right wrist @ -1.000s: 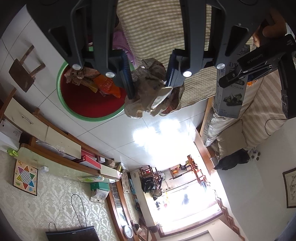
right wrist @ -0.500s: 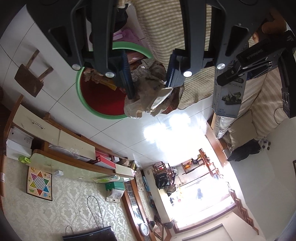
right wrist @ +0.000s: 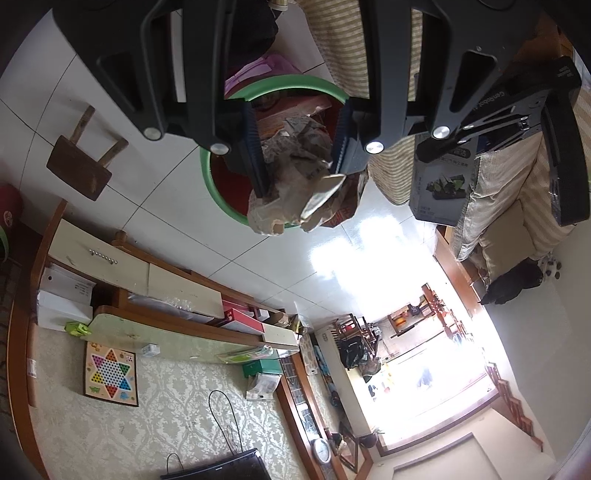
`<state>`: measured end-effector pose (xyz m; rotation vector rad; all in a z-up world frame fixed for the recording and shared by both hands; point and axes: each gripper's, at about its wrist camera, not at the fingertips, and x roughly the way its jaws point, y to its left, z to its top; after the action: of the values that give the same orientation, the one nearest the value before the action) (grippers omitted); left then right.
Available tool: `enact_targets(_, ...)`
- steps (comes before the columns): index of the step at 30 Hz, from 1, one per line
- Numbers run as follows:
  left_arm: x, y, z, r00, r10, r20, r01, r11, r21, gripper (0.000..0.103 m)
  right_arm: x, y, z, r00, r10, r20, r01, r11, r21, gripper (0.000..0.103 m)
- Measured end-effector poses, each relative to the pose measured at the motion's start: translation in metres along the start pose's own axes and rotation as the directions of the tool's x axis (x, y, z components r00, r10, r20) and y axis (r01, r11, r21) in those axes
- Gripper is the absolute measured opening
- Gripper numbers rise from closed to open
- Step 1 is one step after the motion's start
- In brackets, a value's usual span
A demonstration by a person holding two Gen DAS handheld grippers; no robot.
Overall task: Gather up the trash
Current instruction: 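Carry the toothpaste box and crumpled paper over the red bucket with both tools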
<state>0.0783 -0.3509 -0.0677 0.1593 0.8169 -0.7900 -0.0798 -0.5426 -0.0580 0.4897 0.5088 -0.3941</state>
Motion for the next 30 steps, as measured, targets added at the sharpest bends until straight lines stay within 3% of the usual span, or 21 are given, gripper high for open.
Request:
enact_targets(20, 0.07, -0.023, 0.027, 0.995, -0.042, -0.086, 0.045, 0.998, 0.032, 0.049, 0.013, -0.029, 0.002, 0.999, -0.049, -0.013, 0.049, 0.998, 0.044, 0.033)
enact_targets(30, 0.082, -0.017, 0.028, 0.994, -0.04, -0.102, 0.041, 0.999, 0.003, 0.056, 0.02, -0.034, -0.001, 0.998, -0.062, -0.034, 0.064, 0.996, 0.058, 0.033)
